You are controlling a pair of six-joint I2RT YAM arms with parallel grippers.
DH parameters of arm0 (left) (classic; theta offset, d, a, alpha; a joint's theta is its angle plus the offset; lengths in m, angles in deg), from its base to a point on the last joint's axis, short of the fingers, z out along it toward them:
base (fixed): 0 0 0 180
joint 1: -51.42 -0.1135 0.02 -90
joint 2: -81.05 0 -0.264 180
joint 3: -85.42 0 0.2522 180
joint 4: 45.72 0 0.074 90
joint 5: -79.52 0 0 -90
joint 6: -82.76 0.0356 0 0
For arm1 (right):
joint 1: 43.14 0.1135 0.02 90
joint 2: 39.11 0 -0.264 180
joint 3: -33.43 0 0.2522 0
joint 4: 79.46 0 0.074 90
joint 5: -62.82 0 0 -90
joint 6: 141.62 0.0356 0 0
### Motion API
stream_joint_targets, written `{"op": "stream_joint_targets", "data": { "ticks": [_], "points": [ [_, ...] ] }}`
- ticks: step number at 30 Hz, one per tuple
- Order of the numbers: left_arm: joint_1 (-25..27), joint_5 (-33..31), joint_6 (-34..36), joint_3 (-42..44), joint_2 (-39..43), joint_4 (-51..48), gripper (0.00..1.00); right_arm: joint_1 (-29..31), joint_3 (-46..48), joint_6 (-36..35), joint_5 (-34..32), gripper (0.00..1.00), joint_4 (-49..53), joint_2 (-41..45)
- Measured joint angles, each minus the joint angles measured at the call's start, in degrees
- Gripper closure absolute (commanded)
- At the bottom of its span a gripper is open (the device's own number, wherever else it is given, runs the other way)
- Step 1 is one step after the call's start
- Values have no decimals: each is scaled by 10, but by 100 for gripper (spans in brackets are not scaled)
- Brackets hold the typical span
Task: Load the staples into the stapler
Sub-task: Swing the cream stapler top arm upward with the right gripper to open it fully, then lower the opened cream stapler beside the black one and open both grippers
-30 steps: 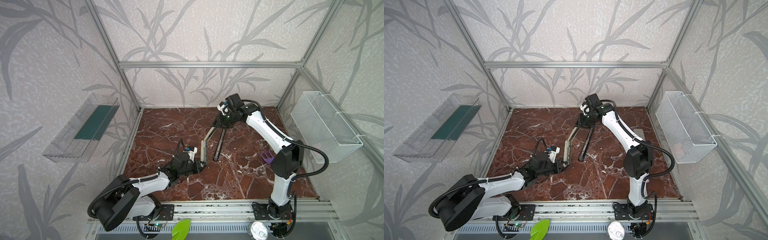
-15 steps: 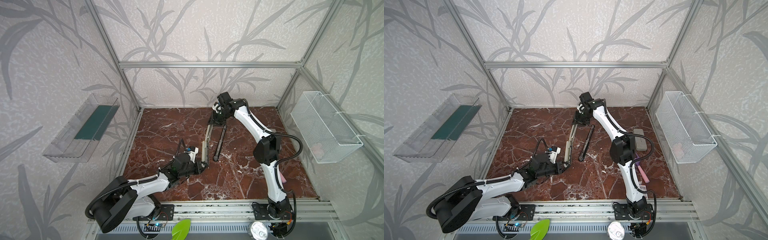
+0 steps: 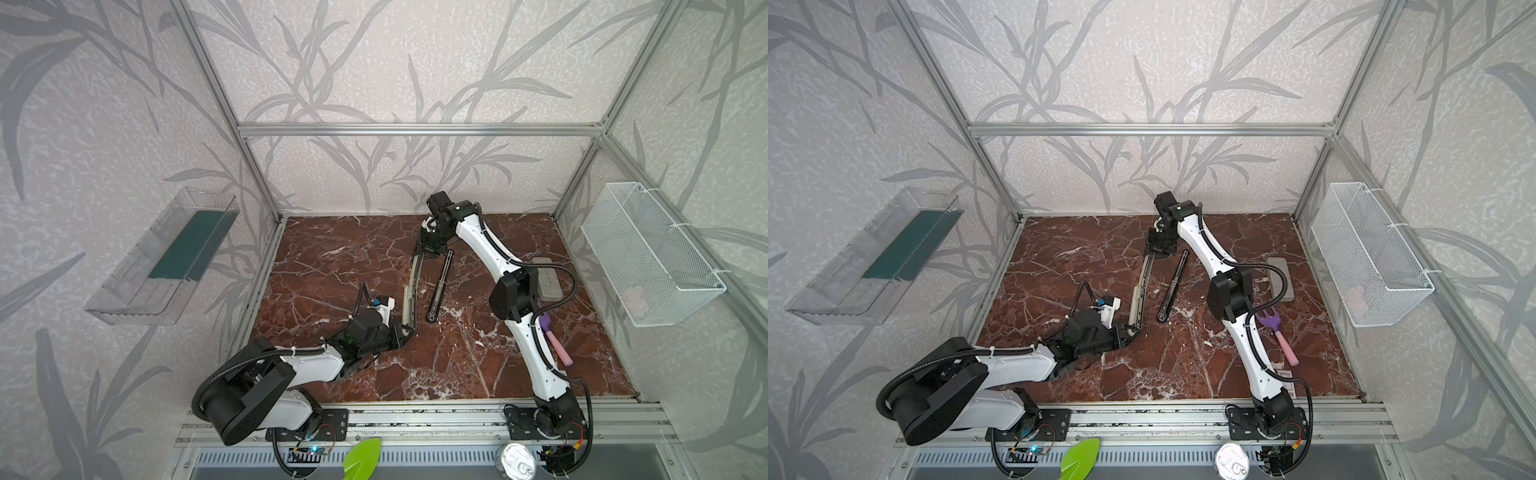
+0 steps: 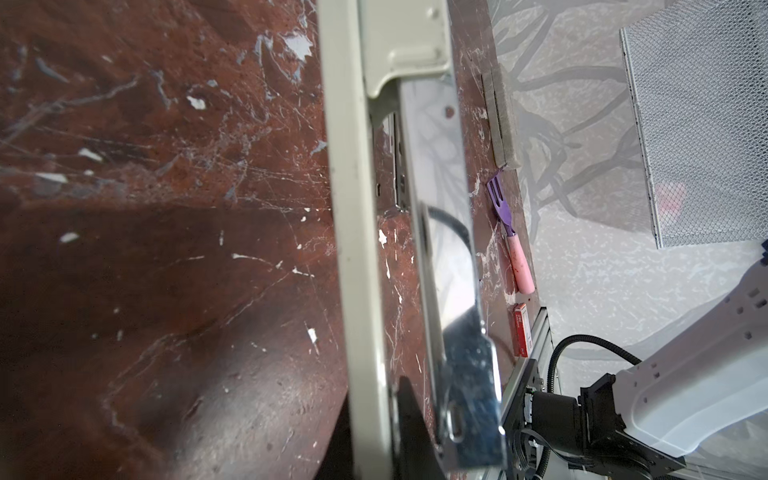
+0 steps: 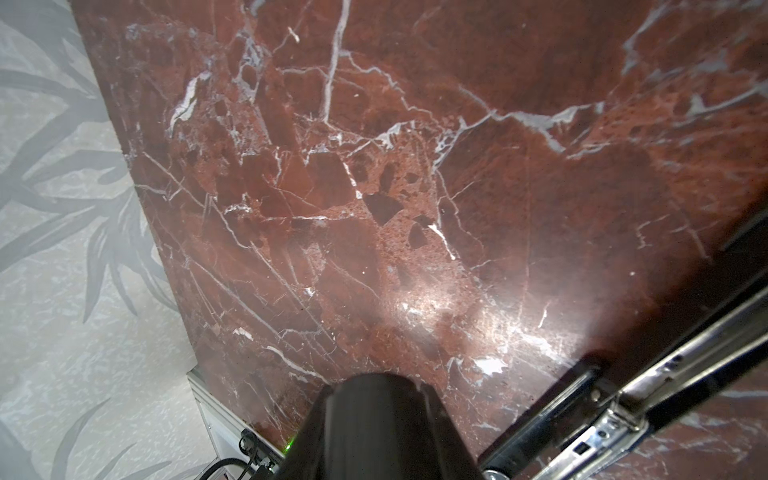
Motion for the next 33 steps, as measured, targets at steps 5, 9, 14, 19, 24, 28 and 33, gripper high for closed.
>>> {"op": "stream_joint_targets", "data": {
  "ticks": [5, 9, 14, 19, 24, 28, 33],
  "points": [
    [-37, 58, -19, 2, -96, 105, 100, 0, 0, 2, -41, 100, 0, -1],
    [-65, 115, -55, -5, -241, 270, 100, -4, 0, 3, -77, 100, 0, -4],
    [-93, 177, -128, -4, -351, 460, 100, -12, 0, 11, -106, 100, 5, -8],
    [-92, 175, -136, 5, -358, 488, 91, -12, 0, 20, -112, 100, 5, -11],
    [-93, 172, -143, 10, -372, 521, 71, -14, 0, 10, -143, 100, -6, -18],
    [-93, 166, -148, 22, -370, 527, 65, -30, 0, 2, -173, 100, -19, -25],
    [-97, 155, -151, 54, -357, 531, 63, -41, 0, 2, -181, 100, -29, -26]
  ]
}}
